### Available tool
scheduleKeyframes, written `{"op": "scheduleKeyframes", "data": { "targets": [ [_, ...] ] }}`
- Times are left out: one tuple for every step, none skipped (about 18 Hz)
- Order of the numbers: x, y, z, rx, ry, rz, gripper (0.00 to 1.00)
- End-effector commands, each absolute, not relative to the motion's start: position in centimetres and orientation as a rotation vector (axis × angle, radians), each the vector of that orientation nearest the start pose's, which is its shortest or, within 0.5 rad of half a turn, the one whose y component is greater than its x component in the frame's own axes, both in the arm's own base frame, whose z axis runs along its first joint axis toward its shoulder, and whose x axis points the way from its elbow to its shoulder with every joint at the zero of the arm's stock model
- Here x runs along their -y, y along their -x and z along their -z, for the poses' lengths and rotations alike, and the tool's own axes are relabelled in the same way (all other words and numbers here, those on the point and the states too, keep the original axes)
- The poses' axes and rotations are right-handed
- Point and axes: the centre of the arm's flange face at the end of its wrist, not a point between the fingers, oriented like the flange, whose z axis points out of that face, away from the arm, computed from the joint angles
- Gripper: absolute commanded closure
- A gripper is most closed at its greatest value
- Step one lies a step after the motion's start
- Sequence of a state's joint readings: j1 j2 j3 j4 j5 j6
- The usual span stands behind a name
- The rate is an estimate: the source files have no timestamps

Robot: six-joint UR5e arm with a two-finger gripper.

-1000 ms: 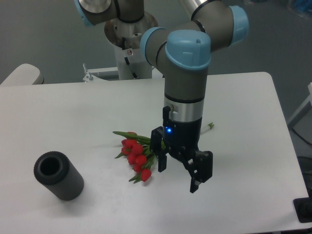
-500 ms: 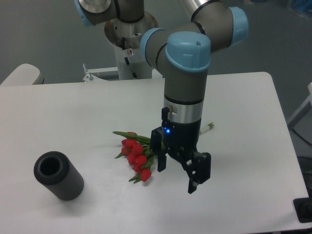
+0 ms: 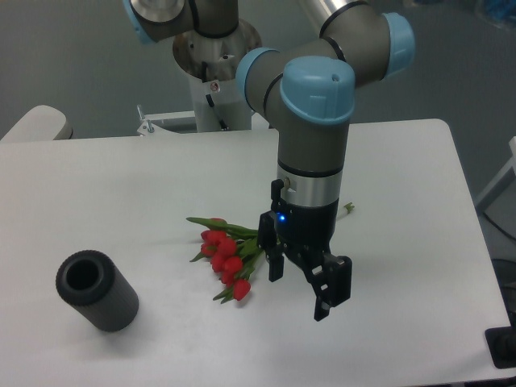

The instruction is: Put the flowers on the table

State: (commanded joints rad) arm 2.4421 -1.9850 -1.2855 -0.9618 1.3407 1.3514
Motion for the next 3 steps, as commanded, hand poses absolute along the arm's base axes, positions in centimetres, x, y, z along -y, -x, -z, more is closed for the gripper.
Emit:
{"op": "scheduleKeyframes", "data": {
  "targets": [
    [-56.56,43.01,-46.12,-0.713,2.596,-0.454,0.0],
    [-56.57,43.02,-46.2,-0.713,2.596,-0.455,0.0],
    [-56.44,43.19,-46.22,-0.71,2.596,-0.458,0.0]
  ]
}}
